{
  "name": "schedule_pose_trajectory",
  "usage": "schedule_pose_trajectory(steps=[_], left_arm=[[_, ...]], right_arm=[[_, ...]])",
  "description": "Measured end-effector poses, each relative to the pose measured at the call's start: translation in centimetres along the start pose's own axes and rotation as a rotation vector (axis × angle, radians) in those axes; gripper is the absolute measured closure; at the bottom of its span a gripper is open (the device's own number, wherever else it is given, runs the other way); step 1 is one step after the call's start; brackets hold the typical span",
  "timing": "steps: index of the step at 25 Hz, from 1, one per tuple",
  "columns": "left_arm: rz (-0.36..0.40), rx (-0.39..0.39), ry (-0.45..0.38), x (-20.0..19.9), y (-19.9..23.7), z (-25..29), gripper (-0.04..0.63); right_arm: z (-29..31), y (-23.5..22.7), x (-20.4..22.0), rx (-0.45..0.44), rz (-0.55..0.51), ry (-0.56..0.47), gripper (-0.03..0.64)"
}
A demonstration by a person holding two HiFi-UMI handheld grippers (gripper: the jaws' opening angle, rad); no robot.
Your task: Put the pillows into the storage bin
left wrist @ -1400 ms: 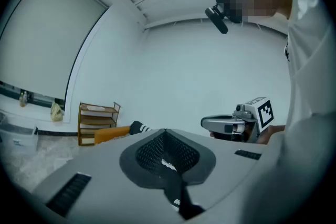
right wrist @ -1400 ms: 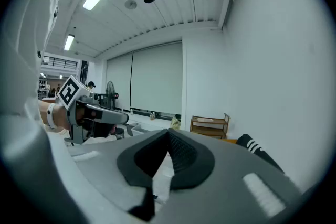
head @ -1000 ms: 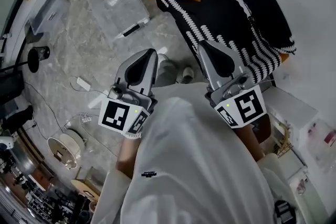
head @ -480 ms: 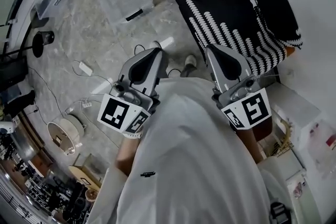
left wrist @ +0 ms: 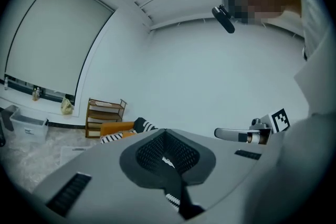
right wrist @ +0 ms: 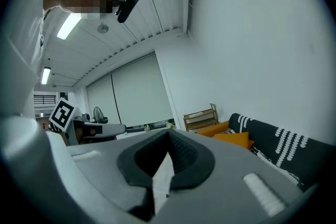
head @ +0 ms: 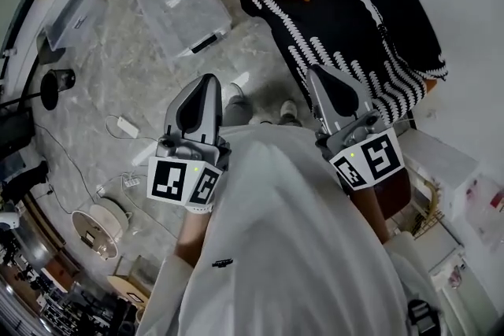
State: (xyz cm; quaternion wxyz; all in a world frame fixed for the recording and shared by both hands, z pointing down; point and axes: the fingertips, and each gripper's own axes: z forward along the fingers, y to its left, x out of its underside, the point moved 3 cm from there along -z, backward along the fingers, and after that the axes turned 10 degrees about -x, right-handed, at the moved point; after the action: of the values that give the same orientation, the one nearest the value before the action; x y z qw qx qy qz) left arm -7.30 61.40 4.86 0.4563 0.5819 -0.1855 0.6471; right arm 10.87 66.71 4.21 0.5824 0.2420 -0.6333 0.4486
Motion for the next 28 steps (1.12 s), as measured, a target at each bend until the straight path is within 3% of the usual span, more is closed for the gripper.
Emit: schedule_pose_trajectory(steps=[3, 7, 13, 20, 28], left_arm=[[0.023, 0.002, 0.02, -1.3, 4.5, 0.3, 0.588], [0.036, 0.041, -0.004, -3.5, 10.0, 0.4, 0.588], [-0.023, 0.11, 0.015, -4.0, 15.7, 1.6, 0.588], [-0.038, 0.178, 0.027, -4.9, 16.3, 3.2, 0.588], [-0.016, 0.142, 0.053, -5.0, 16.9, 5.3, 0.588]], right_arm=[[4.3, 1.8, -0.7, 0.009, 0.009, -0.015, 0.606], [10.0, 4.6, -1.5, 0.04, -0.056, -0.005, 0.606], [14.5, 6.7, -1.2, 0.143, -0.128, 0.037, 0.606], [14.7, 5.6, -1.4, 0.227, -0.103, 0.045, 0.606], [17.1, 1.9, -1.7, 0.208, -0.063, 0.023, 0.606]])
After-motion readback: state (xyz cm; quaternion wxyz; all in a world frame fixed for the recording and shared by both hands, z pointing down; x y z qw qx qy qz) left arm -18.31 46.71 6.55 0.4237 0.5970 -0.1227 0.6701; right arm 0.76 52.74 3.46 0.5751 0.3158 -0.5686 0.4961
